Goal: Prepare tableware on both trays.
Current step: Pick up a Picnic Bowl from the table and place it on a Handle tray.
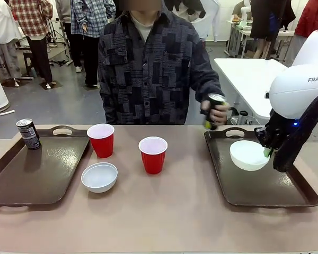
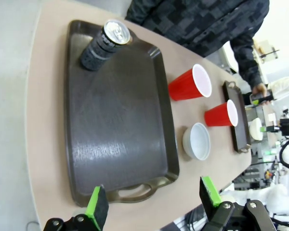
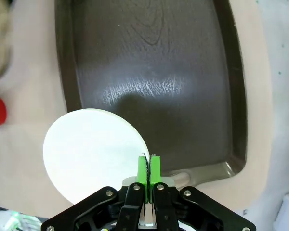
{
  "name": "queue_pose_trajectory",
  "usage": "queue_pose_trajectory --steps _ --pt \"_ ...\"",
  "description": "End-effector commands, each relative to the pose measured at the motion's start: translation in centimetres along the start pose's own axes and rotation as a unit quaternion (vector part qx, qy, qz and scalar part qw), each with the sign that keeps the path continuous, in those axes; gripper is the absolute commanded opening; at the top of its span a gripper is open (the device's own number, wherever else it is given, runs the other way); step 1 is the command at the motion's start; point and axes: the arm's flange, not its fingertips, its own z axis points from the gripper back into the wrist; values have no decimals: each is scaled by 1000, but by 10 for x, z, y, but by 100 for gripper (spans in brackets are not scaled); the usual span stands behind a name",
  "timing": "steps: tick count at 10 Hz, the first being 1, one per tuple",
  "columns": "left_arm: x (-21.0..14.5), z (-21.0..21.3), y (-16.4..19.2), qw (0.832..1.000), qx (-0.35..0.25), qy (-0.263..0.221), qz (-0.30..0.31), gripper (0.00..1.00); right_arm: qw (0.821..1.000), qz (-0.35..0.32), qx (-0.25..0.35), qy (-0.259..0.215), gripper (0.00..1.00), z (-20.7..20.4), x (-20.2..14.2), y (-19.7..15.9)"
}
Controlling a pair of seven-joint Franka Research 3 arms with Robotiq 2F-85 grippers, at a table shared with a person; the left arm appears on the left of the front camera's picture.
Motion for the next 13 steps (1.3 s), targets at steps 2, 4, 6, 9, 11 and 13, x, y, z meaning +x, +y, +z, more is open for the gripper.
queue_pose_trajectory --steps 2,4,6,9,11,13 --pt "0 1 1 1000 -8 -5 -1 100 1000 19 21 -6 3 11 -58 25" --pt "0 1 1 1000 -8 -5 -1 100 998 43 -16 -36 3 24 -105 33" --pt "0 1 1 1000 -8 -5 -1 100 999 24 -10 -20 3 21 -106 20" --pt "0 1 1 1000 -8 -5 -1 100 1000 20 -6 -12 3 15 -102 18" --pt "0 1 1 1000 -8 -5 -1 100 999 7 -21 -39 3 -1 -79 17" --pt "0 1 1 1000 -8 -5 -1 100 999 28 -27 -37 3 -46 -43 9"
